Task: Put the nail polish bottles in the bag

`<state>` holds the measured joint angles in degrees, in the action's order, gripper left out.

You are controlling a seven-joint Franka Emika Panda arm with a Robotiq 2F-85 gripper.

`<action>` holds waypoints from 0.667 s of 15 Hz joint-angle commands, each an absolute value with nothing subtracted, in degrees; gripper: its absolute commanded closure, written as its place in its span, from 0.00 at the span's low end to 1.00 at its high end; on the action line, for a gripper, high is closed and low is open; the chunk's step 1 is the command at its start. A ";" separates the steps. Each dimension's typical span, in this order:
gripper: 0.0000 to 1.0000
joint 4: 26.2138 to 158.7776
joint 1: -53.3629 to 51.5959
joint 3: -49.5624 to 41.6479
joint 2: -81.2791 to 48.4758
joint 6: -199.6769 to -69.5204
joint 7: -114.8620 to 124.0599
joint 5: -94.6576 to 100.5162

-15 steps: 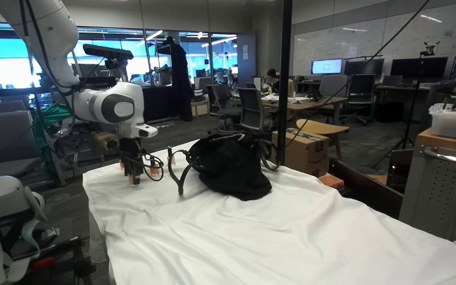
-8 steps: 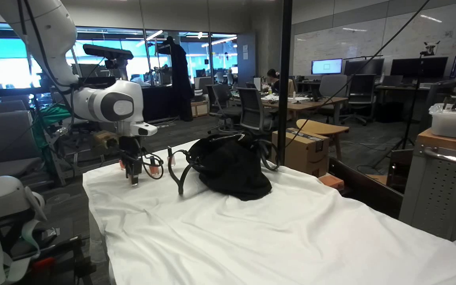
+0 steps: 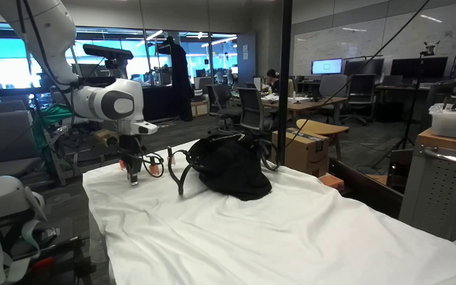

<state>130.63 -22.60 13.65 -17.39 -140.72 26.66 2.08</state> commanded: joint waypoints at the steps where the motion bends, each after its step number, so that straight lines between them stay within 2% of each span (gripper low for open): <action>1: 0.80 129.78 -23.43 12.41 -14.01 -137.64 28.94 4.20; 10: 0.80 120.76 -22.10 7.30 -13.27 -135.45 42.00 13.05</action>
<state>124.82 -22.28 8.76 -13.07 -137.23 35.91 9.44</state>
